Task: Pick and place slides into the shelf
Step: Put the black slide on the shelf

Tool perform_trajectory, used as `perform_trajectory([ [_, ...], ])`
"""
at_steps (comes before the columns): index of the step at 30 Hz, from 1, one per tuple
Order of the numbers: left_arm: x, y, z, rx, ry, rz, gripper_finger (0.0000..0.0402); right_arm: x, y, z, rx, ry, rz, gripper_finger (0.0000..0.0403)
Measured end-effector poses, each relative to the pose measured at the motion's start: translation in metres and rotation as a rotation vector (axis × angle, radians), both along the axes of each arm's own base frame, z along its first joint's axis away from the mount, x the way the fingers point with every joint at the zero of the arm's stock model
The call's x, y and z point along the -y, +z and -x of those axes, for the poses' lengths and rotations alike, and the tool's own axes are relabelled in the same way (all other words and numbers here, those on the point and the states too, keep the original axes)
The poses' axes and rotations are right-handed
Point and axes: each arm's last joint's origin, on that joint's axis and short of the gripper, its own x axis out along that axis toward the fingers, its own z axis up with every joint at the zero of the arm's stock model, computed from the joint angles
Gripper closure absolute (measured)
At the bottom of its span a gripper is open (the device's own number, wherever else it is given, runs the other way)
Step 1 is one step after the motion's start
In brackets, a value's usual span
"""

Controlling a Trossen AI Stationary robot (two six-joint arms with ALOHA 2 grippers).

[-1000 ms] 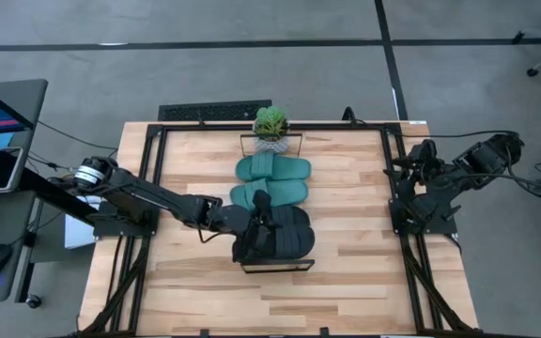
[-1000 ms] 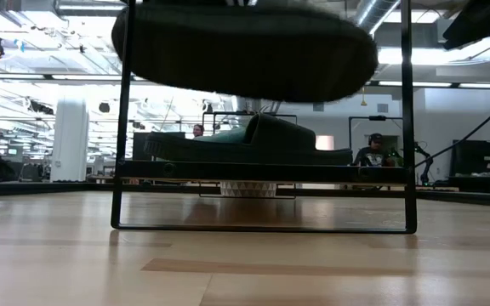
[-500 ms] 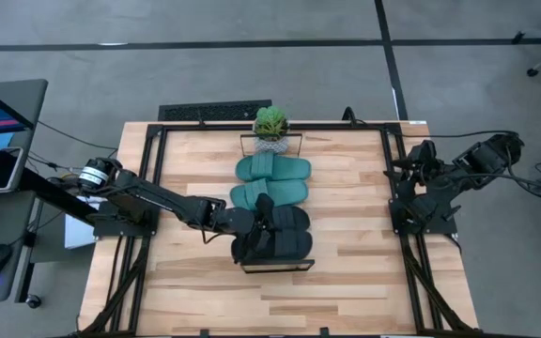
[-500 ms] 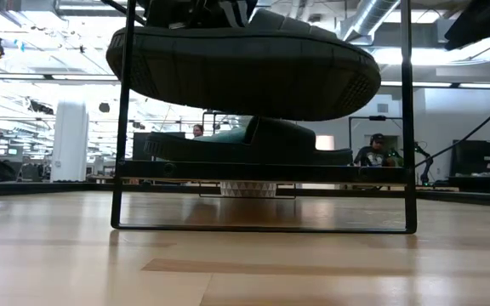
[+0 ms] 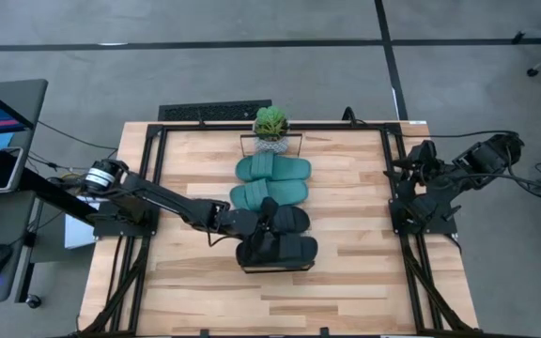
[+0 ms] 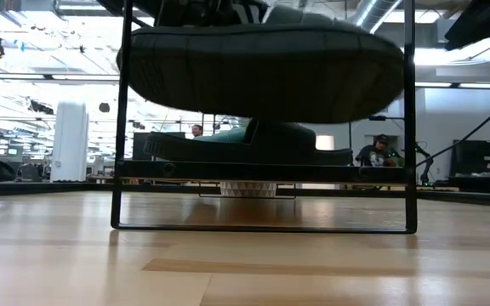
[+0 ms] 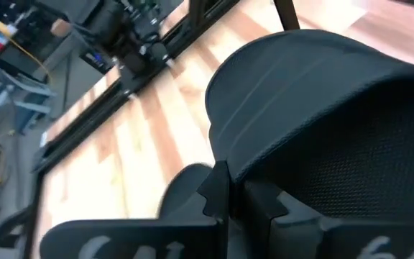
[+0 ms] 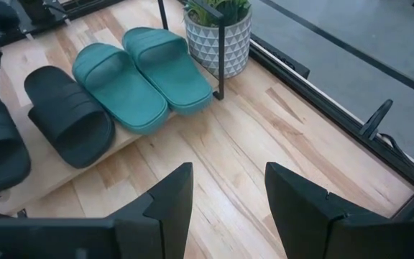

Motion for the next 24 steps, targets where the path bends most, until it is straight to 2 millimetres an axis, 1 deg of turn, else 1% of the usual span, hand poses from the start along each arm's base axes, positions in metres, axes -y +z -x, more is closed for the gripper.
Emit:
perform_trajectory([
  [11, -0.006, 0.0, -0.002, -0.002, 0.016, 0.04, 0.0401, -0.001, -0.001, 0.0, -0.013, 0.014, -0.021, 0.0237],
  [17, -0.013, -0.01, 0.002, -0.024, 0.063, 0.045, 0.0401, -0.001, -0.001, 0.0, -0.013, 0.014, -0.021, 0.0237],
  [24, -0.014, -0.016, 0.005, -0.03, 0.078, 0.024, 0.0401, -0.001, -0.001, 0.0, -0.014, 0.015, -0.02, 0.0237],
])
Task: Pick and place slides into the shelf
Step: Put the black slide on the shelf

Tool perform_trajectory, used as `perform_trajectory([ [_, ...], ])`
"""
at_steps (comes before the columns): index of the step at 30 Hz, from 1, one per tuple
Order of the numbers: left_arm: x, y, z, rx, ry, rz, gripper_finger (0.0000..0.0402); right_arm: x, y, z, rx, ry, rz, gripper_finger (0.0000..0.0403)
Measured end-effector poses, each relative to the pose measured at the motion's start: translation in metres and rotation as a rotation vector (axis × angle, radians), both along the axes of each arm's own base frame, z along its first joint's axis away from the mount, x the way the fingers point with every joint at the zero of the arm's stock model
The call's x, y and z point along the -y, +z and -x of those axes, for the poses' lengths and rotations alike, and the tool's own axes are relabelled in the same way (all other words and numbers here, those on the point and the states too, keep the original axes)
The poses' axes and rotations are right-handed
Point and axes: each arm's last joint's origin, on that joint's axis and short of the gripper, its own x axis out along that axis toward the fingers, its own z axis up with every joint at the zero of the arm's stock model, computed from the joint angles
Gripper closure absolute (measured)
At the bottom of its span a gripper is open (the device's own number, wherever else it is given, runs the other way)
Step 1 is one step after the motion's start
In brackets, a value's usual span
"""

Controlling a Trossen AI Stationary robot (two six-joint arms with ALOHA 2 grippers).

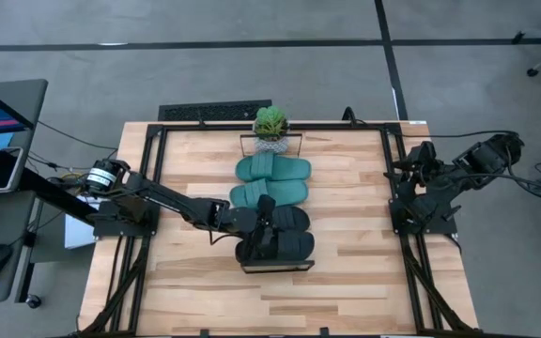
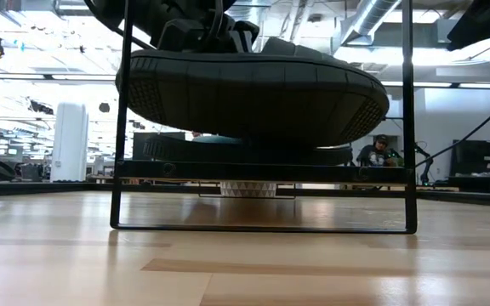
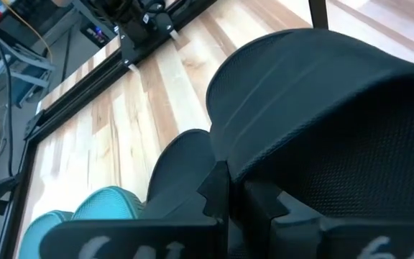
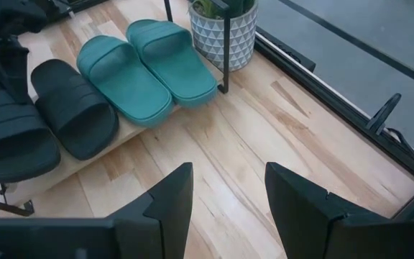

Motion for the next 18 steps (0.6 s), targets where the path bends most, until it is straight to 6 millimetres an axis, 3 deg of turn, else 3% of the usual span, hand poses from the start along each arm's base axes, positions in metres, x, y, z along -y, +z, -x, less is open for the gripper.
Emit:
perform_trajectory([
  [18, 0.001, -0.014, -0.006, -0.015, -0.017, 0.01, 0.0401, 0.0, 0.0, 0.0, 0.001, -0.001, -0.001, 0.0237],
])
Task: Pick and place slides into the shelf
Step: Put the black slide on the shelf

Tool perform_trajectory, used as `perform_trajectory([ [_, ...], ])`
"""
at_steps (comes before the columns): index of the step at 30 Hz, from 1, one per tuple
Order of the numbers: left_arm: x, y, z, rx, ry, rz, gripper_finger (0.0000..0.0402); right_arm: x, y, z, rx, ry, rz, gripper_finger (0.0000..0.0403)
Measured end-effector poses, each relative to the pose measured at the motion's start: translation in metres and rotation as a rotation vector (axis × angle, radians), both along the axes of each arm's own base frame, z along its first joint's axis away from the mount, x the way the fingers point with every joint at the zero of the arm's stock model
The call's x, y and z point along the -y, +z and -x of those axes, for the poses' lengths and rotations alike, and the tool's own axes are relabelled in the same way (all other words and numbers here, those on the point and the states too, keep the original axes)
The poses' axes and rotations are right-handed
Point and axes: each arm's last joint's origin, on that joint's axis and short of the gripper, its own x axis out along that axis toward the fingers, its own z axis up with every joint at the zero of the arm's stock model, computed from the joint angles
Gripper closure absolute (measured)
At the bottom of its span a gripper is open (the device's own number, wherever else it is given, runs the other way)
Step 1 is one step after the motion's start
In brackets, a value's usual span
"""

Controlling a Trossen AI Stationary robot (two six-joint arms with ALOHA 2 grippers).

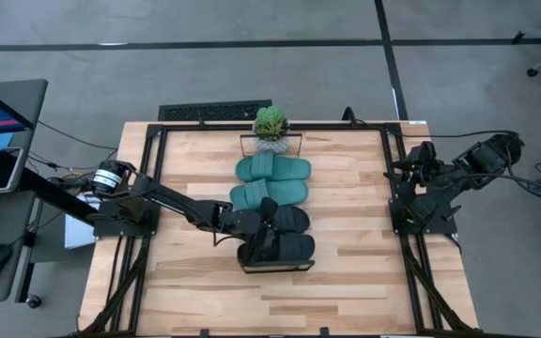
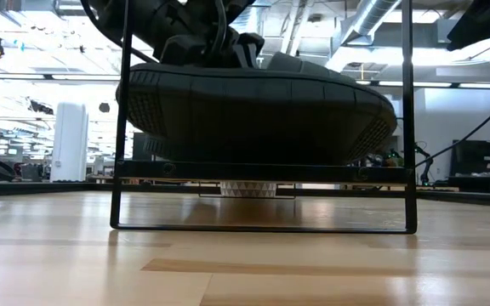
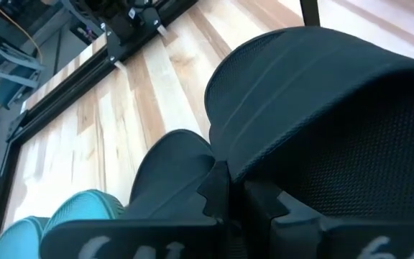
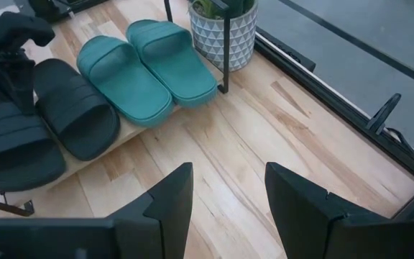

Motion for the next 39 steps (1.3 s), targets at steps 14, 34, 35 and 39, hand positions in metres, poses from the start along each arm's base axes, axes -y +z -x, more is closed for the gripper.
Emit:
perform_trajectory([
  [14, -0.0048, -0.0015, 0.0001, -0.021, 0.029, 0.035, 0.0355, 0.0, 0.0, 0.0, 0.0, 0.0, 0.0, 0.0237],
  [34, -0.0053, -0.0025, 0.0022, -0.049, 0.03, 0.023, 0.0265, 0.0, 0.0, 0.0, 0.0, 0.0, 0.0, 0.0237],
  [35, -0.0053, -0.0025, 0.0023, -0.05, 0.029, 0.023, 0.0264, 0.0001, 0.0, 0.0001, 0.0, 0.0, 0.0, 0.0237],
  [39, -0.0043, -0.0001, 0.0047, -0.059, 0.025, 0.022, 0.0264, 0.0, 0.0, 0.0001, 0.0, 0.0, 0.0, 0.0237],
])
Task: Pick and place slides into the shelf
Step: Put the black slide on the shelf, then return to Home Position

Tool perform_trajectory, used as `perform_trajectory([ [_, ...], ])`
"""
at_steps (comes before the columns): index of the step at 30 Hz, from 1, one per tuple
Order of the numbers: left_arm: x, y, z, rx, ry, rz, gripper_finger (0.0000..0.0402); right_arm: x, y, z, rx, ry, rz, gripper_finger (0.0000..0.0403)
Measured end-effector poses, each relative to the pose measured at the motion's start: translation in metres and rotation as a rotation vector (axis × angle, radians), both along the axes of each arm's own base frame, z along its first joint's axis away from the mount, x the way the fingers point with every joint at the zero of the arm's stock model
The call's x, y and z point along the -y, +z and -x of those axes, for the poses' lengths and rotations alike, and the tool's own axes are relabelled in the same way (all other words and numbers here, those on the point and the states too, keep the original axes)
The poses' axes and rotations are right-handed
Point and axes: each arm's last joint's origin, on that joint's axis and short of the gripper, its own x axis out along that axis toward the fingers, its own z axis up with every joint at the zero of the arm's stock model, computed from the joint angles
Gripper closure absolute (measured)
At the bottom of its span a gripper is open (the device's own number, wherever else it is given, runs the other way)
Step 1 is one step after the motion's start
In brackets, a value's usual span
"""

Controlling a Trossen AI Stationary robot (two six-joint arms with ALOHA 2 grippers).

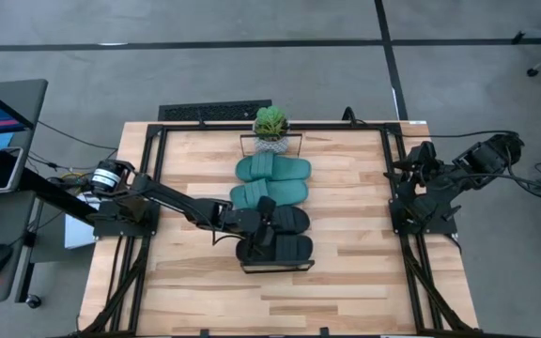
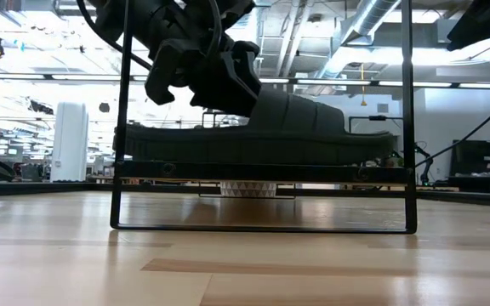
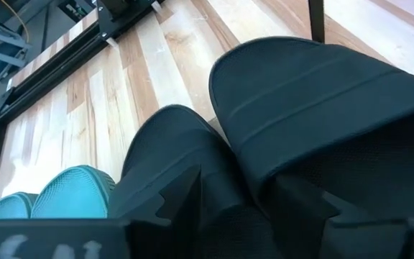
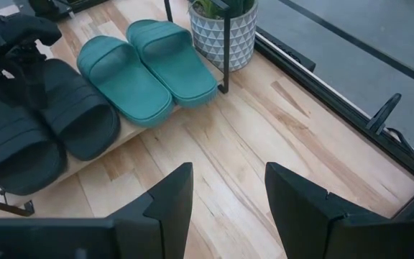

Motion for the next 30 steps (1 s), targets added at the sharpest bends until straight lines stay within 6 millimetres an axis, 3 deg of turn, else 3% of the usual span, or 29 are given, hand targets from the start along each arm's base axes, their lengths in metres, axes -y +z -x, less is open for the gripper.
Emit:
perform_trajectory([
  [14, -0.001, 0.013, 0.011, -0.036, 0.016, -0.018, 0.0264, 0.0, 0.0, 0.0, 0.0, 0.0, 0.0, 0.0237],
  [30, -0.01, 0.028, 0.046, -0.235, 0.096, -0.054, 0.0264, 0.0, 0.0, 0.0, 0.003, -0.004, -0.006, 0.0237],
])
